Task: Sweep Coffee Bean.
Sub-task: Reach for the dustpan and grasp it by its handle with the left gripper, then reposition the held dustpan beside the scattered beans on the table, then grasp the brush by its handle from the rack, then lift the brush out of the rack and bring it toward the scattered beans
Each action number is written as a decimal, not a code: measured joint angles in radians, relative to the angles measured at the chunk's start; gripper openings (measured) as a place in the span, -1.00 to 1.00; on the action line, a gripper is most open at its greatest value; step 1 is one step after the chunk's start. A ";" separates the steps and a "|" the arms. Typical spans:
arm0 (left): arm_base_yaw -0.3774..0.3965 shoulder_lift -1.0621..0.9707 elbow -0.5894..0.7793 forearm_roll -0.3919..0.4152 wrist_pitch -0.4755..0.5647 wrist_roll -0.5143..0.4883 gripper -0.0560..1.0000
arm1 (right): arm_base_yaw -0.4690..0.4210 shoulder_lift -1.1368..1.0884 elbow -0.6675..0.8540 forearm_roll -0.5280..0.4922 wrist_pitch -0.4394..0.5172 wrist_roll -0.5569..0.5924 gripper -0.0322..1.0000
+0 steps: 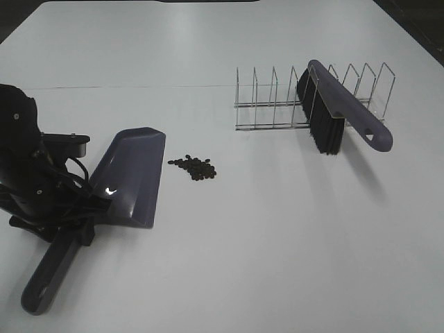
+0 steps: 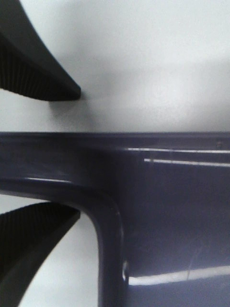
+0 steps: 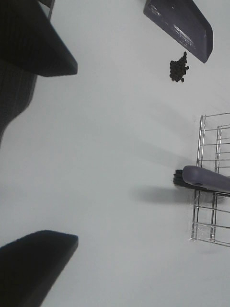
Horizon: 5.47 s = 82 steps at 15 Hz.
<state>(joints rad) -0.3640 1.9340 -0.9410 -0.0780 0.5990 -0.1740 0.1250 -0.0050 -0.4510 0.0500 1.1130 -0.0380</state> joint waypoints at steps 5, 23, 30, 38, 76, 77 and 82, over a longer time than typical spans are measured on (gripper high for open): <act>-0.002 0.000 0.000 -0.011 -0.029 -0.001 -0.30 | 0.000 0.000 0.000 0.000 0.000 0.000 0.61; -0.002 -0.150 0.079 0.070 0.048 -0.061 -0.30 | 0.000 0.037 0.000 0.011 -0.001 -0.043 0.63; -0.002 -0.150 0.102 0.071 0.029 -0.070 -0.30 | 0.000 0.533 -0.225 0.024 0.099 0.019 0.87; -0.002 -0.150 0.102 0.072 0.040 -0.070 -0.30 | 0.000 1.556 -0.914 0.017 0.107 0.026 0.87; -0.002 -0.150 0.102 0.036 0.066 -0.082 -0.30 | -0.060 2.440 -1.640 0.040 0.107 -0.025 -0.29; -0.002 -0.150 0.102 0.036 0.066 -0.082 -0.30 | -0.060 2.440 -1.640 0.040 0.107 -0.025 -0.29; -0.002 -0.150 0.102 0.036 0.066 -0.082 -0.30 | -0.060 2.416 -1.629 0.048 0.107 0.000 -0.29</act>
<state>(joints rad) -0.3660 1.7840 -0.8390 -0.0420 0.6650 -0.2560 0.0650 2.4110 -2.0800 0.0980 1.2200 -0.0380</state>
